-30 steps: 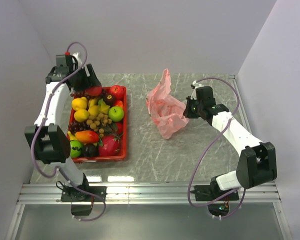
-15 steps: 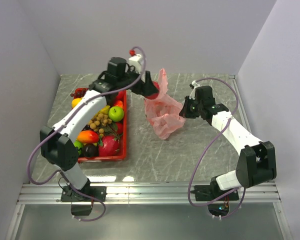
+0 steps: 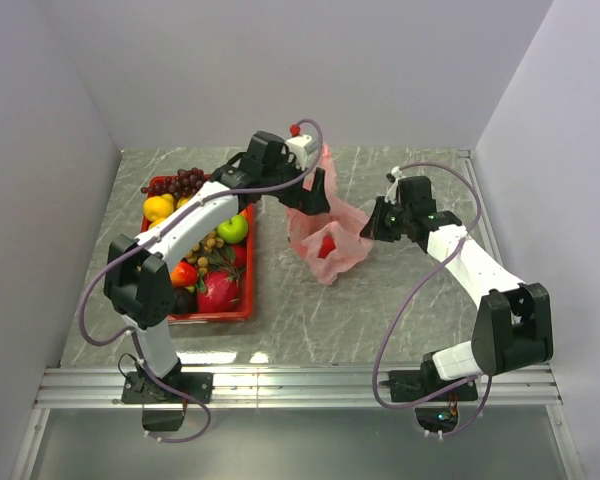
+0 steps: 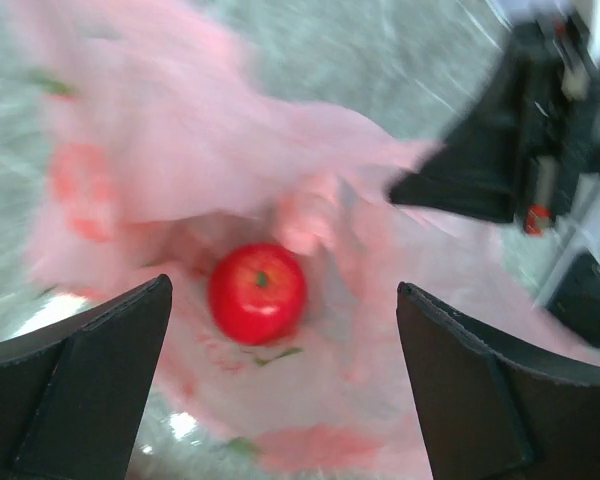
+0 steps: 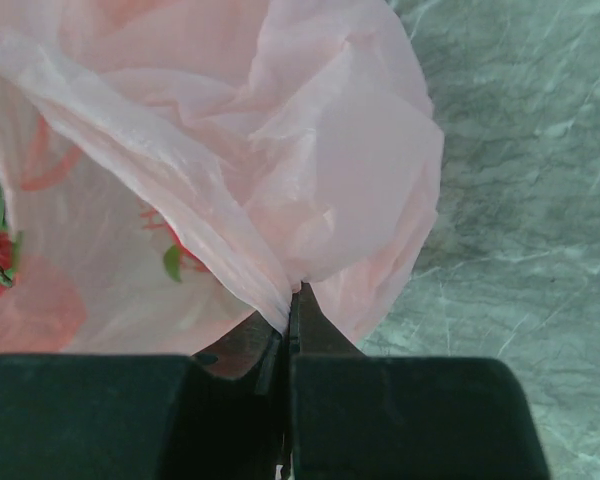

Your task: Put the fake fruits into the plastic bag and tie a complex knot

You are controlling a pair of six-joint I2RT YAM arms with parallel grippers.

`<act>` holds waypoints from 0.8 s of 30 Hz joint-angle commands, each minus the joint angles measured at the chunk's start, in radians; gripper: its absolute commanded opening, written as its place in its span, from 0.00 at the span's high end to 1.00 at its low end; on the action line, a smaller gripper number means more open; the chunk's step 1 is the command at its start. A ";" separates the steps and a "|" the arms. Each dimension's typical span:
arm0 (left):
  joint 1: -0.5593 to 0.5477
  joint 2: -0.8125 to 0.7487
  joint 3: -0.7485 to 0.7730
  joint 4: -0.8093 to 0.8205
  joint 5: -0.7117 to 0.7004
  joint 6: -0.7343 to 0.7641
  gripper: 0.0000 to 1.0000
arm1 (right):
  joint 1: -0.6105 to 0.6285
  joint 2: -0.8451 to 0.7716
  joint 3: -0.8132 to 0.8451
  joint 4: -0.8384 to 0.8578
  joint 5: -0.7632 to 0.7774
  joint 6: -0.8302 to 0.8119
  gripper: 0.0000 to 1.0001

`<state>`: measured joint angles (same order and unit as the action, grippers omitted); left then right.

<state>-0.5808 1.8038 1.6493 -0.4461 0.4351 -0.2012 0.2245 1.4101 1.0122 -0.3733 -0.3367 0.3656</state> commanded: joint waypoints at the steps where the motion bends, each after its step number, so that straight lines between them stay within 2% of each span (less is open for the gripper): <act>1: 0.042 -0.107 -0.011 -0.006 -0.143 -0.035 0.01 | -0.002 -0.017 -0.012 0.034 -0.022 0.007 1.00; 4: 0.045 -0.115 -0.065 -0.029 -0.211 -0.026 0.02 | -0.001 -0.019 -0.017 0.039 -0.024 0.007 1.00; 9: 0.047 -0.020 -0.022 -0.155 -0.320 -0.055 0.10 | -0.004 -0.019 -0.015 0.037 -0.021 0.004 1.00; 14: 0.047 0.012 -0.020 -0.141 -0.262 -0.066 0.19 | -0.004 -0.022 -0.009 0.028 -0.010 -0.001 1.00; 16: 0.053 0.031 0.022 -0.198 -0.219 -0.057 0.18 | -0.005 -0.028 -0.006 0.019 -0.004 -0.010 1.00; 20: 0.102 -0.089 -0.003 -0.192 -0.173 0.178 0.01 | -0.013 -0.042 -0.012 0.005 0.002 -0.034 1.00; 22: 0.160 -0.157 -0.017 -0.244 -0.080 0.306 0.01 | -0.013 -0.048 -0.017 0.004 -0.005 -0.051 1.00; 23: 0.179 -0.170 -0.008 -0.278 -0.064 0.438 0.01 | -0.014 -0.053 -0.018 0.002 -0.010 -0.060 1.00; 24: 0.200 -0.179 0.000 -0.311 -0.053 0.506 0.01 | -0.014 -0.056 -0.023 0.002 -0.018 -0.077 1.00</act>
<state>-0.4450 1.7515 1.6142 -0.6807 0.2829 0.0105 0.2180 1.3991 0.9997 -0.3771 -0.3466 0.3382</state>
